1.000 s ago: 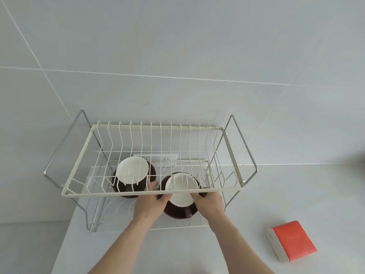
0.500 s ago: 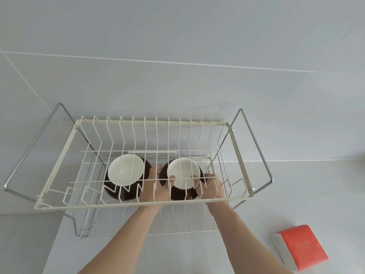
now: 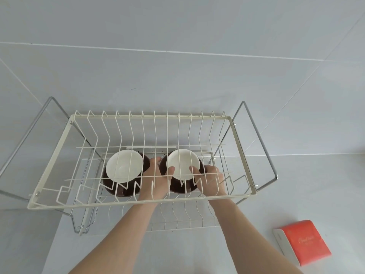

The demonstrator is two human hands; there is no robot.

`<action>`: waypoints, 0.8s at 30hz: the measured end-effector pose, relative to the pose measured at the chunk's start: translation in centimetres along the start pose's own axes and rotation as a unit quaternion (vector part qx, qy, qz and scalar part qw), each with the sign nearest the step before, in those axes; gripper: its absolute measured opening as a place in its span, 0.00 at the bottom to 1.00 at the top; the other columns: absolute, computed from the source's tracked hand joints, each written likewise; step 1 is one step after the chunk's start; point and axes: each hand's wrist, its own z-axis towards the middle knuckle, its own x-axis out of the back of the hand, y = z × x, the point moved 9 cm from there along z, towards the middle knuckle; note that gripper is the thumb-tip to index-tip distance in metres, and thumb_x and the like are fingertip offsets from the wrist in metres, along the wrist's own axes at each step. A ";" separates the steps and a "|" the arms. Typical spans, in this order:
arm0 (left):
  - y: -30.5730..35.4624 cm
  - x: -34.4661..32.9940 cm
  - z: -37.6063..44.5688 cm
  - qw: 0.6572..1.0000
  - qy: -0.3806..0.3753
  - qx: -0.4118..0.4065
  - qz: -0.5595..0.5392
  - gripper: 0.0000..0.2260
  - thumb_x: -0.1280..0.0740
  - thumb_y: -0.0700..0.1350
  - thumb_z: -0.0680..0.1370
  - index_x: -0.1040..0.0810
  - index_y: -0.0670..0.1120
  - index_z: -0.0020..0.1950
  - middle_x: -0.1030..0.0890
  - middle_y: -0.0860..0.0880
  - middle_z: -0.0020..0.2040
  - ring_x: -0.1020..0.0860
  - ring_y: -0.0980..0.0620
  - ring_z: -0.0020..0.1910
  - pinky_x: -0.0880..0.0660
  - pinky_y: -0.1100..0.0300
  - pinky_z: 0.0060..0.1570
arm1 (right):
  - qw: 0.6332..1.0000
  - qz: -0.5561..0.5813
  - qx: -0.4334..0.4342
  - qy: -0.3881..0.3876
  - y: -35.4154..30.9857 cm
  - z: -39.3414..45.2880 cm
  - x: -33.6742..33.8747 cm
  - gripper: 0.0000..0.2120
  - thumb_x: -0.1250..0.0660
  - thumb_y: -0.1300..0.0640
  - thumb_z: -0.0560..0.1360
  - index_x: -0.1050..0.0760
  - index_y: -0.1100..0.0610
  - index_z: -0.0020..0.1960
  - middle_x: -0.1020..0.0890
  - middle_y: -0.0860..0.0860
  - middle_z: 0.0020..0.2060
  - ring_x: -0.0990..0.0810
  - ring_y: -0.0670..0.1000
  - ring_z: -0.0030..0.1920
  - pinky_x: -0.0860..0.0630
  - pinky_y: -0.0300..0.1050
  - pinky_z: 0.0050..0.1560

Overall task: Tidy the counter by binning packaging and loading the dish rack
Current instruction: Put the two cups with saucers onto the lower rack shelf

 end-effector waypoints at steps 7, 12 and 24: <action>3.5 0.8 -0.8 0.937 -0.005 -0.209 0.279 0.28 0.31 0.50 0.78 0.35 0.38 0.73 0.24 0.38 0.63 0.25 0.37 0.61 0.30 0.46 0.59 | 0.988 -0.122 0.086 0.035 -1.7 0.0 0.8 0.28 0.30 0.40 0.73 0.27 0.66 0.53 0.21 0.62 0.48 0.23 0.62 0.45 0.29 0.49 0.42; 5.9 0.2 -1.2 0.838 0.018 -0.337 0.429 0.35 0.29 0.52 0.73 0.37 0.40 0.75 0.29 0.41 0.72 0.31 0.39 0.71 0.33 0.47 0.70 | 0.929 -0.302 0.211 0.025 -4.5 0.2 0.5 0.39 0.38 0.37 0.76 0.40 0.66 0.73 0.32 0.60 0.70 0.34 0.63 0.71 0.36 0.54 0.71; 7.0 -0.2 -1.7 0.768 0.020 -0.388 0.509 0.38 0.28 0.53 0.72 0.38 0.39 0.76 0.34 0.39 0.76 0.38 0.39 0.77 0.37 0.41 0.73 | 0.912 -0.341 0.227 -0.019 -5.1 1.2 -0.1 0.43 0.38 0.41 0.78 0.56 0.61 0.80 0.54 0.58 0.80 0.59 0.58 0.80 0.66 0.51 0.77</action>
